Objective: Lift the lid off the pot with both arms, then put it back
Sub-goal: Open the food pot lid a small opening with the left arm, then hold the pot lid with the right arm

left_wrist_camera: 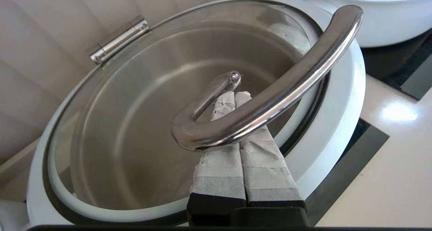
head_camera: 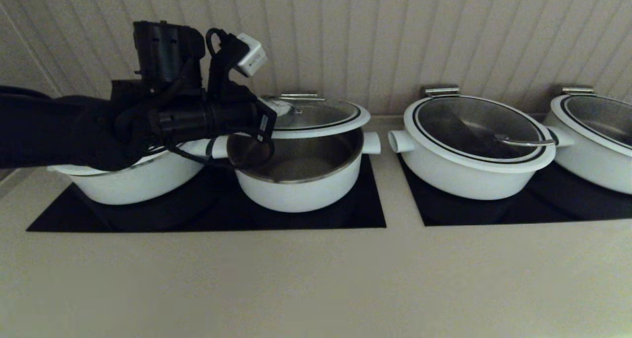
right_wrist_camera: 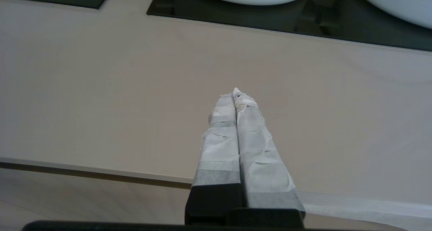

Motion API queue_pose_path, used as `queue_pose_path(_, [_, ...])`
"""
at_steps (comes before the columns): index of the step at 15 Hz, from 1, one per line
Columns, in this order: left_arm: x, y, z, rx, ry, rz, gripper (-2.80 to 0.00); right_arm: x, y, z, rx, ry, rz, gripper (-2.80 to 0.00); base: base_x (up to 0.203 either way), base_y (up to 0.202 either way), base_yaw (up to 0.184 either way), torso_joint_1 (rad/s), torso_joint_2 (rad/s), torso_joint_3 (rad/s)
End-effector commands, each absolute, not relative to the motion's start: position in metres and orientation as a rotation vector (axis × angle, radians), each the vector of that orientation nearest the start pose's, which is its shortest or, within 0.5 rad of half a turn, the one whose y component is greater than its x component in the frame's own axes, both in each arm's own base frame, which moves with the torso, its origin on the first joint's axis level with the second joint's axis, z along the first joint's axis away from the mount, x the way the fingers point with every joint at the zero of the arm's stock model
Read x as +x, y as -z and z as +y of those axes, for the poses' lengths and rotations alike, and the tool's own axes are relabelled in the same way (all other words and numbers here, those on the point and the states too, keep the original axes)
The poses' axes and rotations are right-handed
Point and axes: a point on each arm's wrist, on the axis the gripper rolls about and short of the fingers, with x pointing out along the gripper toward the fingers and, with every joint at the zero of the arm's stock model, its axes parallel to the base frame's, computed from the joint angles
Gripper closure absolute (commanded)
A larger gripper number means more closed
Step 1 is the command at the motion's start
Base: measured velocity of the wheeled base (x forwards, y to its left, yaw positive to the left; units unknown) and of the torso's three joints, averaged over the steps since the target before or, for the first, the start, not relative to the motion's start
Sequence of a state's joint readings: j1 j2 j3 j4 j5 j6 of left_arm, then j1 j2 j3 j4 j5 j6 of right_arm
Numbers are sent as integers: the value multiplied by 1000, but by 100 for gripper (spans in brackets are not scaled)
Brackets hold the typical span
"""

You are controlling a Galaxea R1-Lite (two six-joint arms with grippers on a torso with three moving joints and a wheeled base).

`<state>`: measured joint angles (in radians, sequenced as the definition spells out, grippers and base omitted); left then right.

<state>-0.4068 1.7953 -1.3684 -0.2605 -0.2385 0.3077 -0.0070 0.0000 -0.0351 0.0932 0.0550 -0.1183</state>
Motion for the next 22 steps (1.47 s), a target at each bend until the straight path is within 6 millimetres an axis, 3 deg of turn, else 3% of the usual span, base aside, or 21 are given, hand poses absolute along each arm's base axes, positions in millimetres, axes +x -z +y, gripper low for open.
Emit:
queue_pose_path(1, [331,-283,-148,309,661,34,0,-26,-76,1,-118,-53,58,0,0,0,0,0,0,0])
queue_pose_path(15, [329,-280,-147,309,661,46,0,-27,-81,2,-177,-82,29,0,0,0,0,0,0,0])
queue_pose_path(18, [327,-278,-146,306,661,52,0,-25,-109,4,-158,-169,32,0,0,0,0,0,0,0])
queue_pose_path(22, [327,-278,-146,302,659,52,0,1,-149,8,-132,-391,109,0,0,0,0,0,0,0])
